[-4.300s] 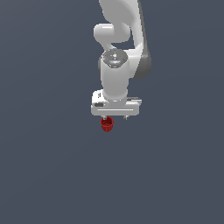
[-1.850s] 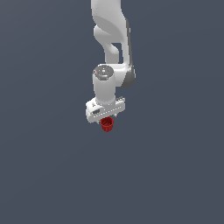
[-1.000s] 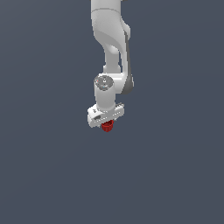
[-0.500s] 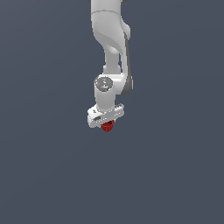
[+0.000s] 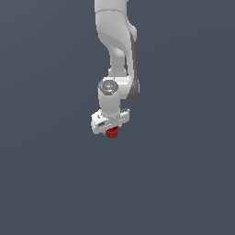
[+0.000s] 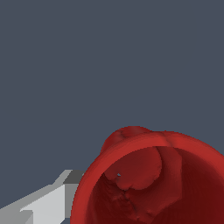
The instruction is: Pick up the object and move it to a goal position.
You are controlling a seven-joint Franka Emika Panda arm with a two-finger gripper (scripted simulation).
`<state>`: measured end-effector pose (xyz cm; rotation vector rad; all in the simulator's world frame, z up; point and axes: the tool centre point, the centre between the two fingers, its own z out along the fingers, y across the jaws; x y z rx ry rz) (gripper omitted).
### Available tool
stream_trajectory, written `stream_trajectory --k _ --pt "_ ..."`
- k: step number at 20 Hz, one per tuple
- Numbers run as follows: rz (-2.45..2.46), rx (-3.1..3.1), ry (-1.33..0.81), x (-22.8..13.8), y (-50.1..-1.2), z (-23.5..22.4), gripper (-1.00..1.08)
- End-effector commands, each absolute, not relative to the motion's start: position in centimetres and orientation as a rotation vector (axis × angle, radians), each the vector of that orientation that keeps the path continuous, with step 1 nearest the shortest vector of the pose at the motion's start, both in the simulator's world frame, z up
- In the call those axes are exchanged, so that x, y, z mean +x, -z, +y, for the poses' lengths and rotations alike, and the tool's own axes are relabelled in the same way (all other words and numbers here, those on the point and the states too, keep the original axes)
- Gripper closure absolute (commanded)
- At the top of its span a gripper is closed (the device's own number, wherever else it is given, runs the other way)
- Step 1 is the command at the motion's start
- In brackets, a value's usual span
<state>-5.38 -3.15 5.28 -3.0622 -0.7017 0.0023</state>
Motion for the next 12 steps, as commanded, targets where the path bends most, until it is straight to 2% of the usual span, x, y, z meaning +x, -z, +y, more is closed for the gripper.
stream_trajectory --k 1,12 --pt "-0.701 -3.063 0.002 -5.0 -6.0 -3.4 1.08" --pt "-0.702 -3.062 0.002 -2.0 -12.4 -5.9 1.08"
